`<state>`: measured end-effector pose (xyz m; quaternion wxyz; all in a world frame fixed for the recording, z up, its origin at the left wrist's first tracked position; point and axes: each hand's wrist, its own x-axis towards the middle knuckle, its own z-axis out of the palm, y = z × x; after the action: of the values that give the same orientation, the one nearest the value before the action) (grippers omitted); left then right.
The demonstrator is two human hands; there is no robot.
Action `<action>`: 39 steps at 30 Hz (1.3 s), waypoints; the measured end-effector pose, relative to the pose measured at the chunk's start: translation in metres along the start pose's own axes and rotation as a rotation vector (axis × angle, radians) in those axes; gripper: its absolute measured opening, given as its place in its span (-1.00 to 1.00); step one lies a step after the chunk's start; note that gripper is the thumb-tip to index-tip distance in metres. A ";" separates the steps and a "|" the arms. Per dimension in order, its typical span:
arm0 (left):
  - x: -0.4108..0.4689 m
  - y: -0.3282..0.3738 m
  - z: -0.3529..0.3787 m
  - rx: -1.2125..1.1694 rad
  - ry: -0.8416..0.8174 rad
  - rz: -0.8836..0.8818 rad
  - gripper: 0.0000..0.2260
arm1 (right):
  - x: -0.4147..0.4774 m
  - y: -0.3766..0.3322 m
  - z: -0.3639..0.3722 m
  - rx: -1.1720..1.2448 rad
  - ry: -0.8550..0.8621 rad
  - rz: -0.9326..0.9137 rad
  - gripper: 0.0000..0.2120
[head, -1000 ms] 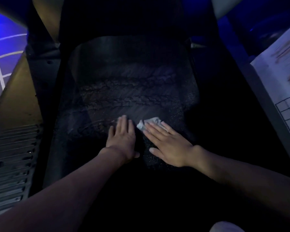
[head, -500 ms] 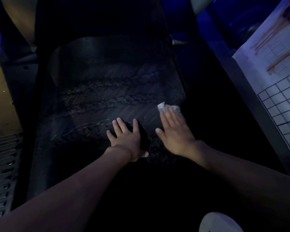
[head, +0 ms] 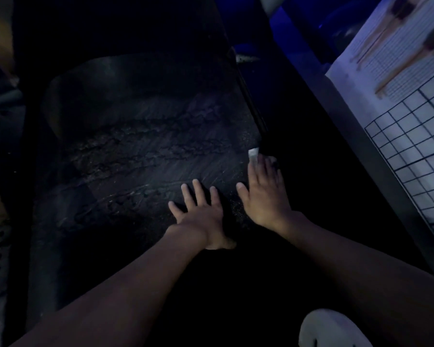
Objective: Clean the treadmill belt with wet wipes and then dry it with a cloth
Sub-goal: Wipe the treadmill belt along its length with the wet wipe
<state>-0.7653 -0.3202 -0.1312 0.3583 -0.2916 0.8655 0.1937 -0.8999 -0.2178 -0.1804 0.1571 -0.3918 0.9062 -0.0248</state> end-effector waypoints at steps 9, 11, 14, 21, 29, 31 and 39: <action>0.001 0.016 0.009 -0.036 0.058 -0.074 0.24 | -0.019 -0.015 -0.049 0.118 -0.050 -0.070 -0.40; 0.001 0.018 0.005 -0.007 0.068 -0.087 0.23 | -0.012 -0.015 -0.057 0.116 0.042 0.038 -0.51; 0.004 0.021 0.007 -0.012 0.054 -0.104 0.23 | 0.001 -0.008 -0.052 0.073 -0.078 0.146 -0.34; 0.001 0.024 0.005 -0.023 0.050 -0.154 0.22 | 0.009 -0.004 -0.049 0.019 -0.075 -0.061 -0.74; 0.001 0.029 0.004 0.007 0.052 -0.201 0.24 | -0.026 0.015 -0.053 -0.056 0.130 -0.377 -0.67; 0.001 0.028 0.004 0.013 0.065 -0.200 0.23 | -0.034 0.021 -0.044 -0.053 0.139 -0.393 -0.56; 0.004 0.022 0.008 -0.007 0.100 -0.161 0.21 | -0.029 0.038 -0.006 -0.278 -0.115 -0.590 -0.31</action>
<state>-0.7771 -0.3005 -0.1366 0.3282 -0.3705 0.8554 0.1526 -0.9097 -0.1707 -0.1731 0.1390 -0.6559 0.7379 0.0770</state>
